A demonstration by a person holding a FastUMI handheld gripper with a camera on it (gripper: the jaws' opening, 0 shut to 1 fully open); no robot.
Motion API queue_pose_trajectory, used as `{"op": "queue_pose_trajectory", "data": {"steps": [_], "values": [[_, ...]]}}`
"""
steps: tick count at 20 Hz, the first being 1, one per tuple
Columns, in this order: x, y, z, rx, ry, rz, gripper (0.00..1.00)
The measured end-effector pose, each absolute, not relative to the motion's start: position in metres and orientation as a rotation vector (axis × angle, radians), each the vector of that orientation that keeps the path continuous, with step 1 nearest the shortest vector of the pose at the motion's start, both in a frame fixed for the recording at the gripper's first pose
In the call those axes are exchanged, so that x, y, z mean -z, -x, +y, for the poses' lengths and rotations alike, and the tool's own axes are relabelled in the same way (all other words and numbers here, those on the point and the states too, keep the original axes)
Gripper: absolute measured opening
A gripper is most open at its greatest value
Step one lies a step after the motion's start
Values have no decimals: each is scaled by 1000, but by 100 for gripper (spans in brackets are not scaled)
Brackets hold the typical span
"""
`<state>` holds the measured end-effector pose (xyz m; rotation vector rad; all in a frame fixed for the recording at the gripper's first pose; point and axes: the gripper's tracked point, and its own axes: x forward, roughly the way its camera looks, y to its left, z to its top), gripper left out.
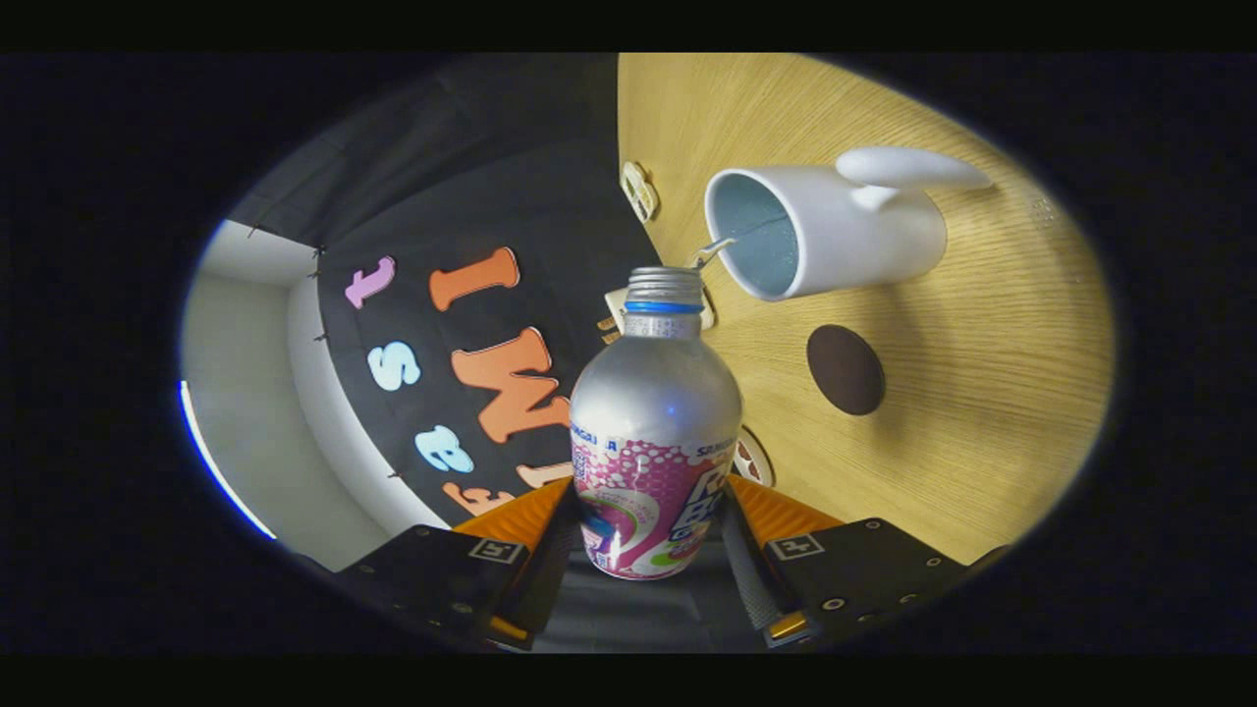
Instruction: Take the bottle from table, then pour the juice into the cup, finally place the bottle on the coaster
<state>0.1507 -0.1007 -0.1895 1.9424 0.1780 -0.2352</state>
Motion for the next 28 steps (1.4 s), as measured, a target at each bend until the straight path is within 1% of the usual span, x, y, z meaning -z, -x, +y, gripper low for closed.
{"op": "queue_pose_trajectory", "data": {"steps": [23, 28], "values": [[180, -152, -120, 240, -2063, 109, 75], [172, -152, -127, 229, -2111, 69, 75]]}}
